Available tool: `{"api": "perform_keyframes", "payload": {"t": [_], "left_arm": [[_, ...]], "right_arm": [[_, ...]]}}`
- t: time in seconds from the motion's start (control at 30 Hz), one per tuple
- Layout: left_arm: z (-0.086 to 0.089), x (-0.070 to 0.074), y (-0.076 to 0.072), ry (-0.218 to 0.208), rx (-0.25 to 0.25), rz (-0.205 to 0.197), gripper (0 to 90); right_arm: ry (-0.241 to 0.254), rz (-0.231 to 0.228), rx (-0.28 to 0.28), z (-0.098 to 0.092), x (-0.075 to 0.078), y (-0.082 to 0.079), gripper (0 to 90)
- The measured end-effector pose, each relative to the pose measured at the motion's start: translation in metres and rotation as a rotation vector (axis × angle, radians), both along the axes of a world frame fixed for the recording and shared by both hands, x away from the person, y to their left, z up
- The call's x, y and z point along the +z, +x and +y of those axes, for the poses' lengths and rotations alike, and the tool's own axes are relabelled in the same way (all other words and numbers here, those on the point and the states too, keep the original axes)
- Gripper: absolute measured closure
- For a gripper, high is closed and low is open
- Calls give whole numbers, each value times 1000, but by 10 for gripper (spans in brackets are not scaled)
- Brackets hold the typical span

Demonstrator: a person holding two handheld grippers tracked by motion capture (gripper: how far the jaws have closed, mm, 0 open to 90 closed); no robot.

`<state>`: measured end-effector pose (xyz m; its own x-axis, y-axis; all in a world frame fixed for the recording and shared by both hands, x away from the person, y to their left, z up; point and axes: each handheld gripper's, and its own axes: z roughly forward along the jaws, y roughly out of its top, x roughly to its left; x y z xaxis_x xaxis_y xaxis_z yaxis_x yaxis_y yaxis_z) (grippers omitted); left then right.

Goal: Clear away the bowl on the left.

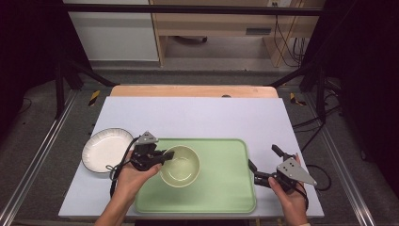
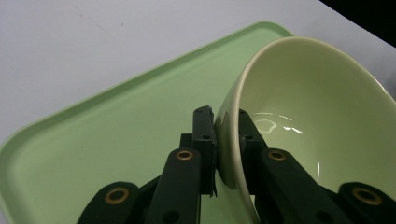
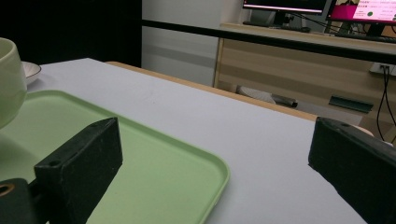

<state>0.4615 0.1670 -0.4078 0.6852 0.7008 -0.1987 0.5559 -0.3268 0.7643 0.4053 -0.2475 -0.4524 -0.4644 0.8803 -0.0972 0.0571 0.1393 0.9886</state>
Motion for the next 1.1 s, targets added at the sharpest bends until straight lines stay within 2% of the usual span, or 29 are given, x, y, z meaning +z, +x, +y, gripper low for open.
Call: {"api": "perform_keyframes", "payload": {"t": [0.33,0.57,0.73,0.87,1.03,1.1], "left_arm": [[-16,-8,-1,1,-36,29,822],[-20,-11,0,1,-37,35,822],[-22,-14,2,-26,-45,54,822],[-24,-15,3,-18,-48,56,821],[-25,-16,3,-35,-51,69,822],[-27,-18,2,-19,-60,74,821]], "right_arm": [[-1,0,0,0,0,0,30],[1,1,1,0,0,0,30],[0,4,-1,0,0,0,31],[-4,4,2,1,-1,0,32],[-3,5,3,0,-1,0,32],[-3,6,3,0,-1,0,32]]}}
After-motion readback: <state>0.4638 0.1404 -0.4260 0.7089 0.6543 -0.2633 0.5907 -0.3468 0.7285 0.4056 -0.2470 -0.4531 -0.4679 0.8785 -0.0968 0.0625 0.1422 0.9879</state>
